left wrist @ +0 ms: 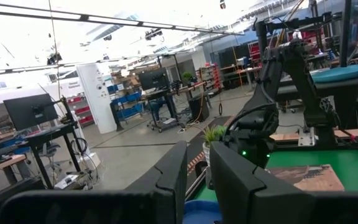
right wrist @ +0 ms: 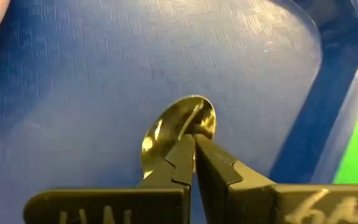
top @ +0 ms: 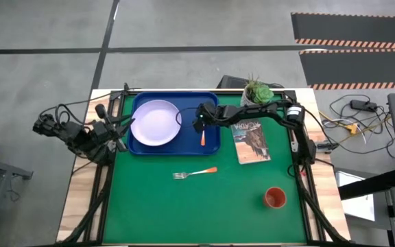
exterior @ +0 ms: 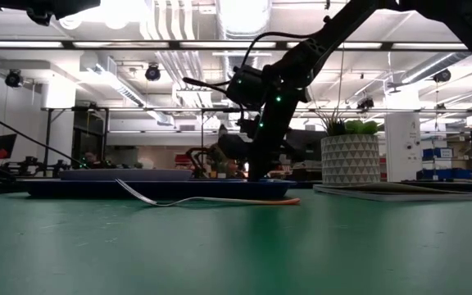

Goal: Pick and place plate/cup/fork/spoon on tray
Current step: Put the orange spoon on the blue serving tray to the right of the white plate

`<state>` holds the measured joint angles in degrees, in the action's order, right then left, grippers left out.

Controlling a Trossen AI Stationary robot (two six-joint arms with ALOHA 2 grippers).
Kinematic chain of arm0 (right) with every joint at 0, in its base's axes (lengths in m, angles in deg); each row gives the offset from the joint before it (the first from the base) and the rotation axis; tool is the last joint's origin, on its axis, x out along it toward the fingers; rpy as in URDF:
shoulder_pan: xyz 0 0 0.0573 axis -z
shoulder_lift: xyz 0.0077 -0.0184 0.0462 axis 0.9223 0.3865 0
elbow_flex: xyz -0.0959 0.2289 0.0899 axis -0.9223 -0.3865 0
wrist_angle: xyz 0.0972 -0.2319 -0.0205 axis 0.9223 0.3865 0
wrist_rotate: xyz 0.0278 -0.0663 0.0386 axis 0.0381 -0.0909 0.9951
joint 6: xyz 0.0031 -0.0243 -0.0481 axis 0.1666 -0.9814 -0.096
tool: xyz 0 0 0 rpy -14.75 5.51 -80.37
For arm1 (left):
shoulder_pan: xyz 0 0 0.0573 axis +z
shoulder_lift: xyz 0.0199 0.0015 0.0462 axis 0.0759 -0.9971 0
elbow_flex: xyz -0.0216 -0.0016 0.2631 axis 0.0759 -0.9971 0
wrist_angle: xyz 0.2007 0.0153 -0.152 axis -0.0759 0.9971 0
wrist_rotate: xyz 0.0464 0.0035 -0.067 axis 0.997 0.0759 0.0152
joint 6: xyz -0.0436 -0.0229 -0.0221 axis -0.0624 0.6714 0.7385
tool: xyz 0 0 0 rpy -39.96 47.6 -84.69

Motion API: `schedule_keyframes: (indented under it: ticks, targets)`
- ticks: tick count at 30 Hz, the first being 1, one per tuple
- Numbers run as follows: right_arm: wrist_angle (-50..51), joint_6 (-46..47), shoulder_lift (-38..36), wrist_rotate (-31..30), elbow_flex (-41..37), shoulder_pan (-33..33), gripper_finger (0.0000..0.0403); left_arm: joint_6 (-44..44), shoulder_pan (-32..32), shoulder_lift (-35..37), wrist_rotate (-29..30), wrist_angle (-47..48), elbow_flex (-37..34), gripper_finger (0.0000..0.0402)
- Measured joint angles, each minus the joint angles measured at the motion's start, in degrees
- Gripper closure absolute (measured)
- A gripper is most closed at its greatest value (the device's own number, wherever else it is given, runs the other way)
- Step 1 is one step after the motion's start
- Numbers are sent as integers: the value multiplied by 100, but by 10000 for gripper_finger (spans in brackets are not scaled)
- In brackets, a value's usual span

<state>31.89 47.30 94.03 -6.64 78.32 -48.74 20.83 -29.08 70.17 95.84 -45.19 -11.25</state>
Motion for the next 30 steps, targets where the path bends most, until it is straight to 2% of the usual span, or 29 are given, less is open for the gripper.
schedule_keyframes:
  ticks: [6, 9, 19, 21, 27, 30]
  targets:
    - [-178, -95, 139, -35, 0, 24, 394, 0, 0, 0, -1, 1, 0, 346]
    - [-175, -94, 136, -282, 0, 26, 394, 0, 0, 0, -2, 2, 2, 346]
    - [-109, -290, 111, -230, 195, 14, 394, 0, 0, -2, 0, 2, 4, 346]
    - [-68, -287, 93, 34, 328, -11, 394, 0, 0, 0, 0, 2, 4, 346]
    - [433, 99, 76, 1822, 682, -216, 394, 0, 0, 0, 0, 2, 4, 346]
    - [655, 276, 76, 2332, 715, -416, 394, 0, 2, 0, 0, 4, 4, 346]
